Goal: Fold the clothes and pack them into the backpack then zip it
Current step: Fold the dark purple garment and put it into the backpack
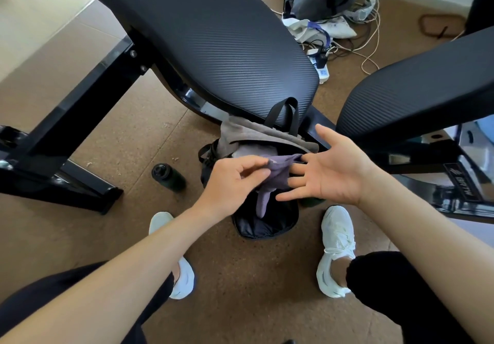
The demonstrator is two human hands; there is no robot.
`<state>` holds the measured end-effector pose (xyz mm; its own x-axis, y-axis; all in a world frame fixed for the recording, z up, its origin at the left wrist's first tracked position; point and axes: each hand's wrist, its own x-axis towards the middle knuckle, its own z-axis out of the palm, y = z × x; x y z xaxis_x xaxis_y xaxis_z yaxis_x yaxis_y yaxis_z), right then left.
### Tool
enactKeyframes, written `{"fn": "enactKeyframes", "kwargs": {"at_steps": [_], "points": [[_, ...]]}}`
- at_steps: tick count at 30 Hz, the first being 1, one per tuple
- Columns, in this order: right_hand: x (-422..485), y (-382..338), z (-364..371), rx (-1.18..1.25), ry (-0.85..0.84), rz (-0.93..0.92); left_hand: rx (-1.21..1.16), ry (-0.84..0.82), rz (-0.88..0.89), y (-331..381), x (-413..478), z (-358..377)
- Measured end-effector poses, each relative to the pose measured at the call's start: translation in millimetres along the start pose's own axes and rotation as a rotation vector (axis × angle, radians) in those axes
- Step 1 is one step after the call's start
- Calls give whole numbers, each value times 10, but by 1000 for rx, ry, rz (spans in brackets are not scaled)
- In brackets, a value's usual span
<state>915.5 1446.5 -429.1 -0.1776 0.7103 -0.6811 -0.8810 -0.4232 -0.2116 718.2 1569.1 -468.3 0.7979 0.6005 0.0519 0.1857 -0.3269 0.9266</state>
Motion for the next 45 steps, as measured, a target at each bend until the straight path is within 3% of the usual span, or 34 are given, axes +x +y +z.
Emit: {"fn": "enactKeyframes", "kwargs": {"at_steps": [5, 10, 12, 25, 34, 38, 40, 43, 45], "points": [[-6, 20, 20, 55, -23, 25, 84, 55, 118, 23, -70, 95], [27, 46, 27, 117, -31, 19, 298, 350, 331, 37, -133, 154], [27, 57, 63, 106, -31, 17, 377, 395, 413, 28, -171, 180], [-17, 47, 82, 97, 13, 2, 587, 0, 614, -80, -108, 100], [-51, 80, 187, 121, -44, -2, 684, 80, 530, -120, -92, 91], [-154, -12, 212, 145, 54, -121, 621, 183, 411, -158, -1, -41], [-190, -59, 211, -22, 159, -175, 483, 247, 282, -154, 53, -117], [-104, -28, 146, -530, 422, -366, 230, 257, 87, -85, 118, -170], [-14, 25, 90, -851, 509, -518, 53, 224, -18, -30, 155, -193]]}}
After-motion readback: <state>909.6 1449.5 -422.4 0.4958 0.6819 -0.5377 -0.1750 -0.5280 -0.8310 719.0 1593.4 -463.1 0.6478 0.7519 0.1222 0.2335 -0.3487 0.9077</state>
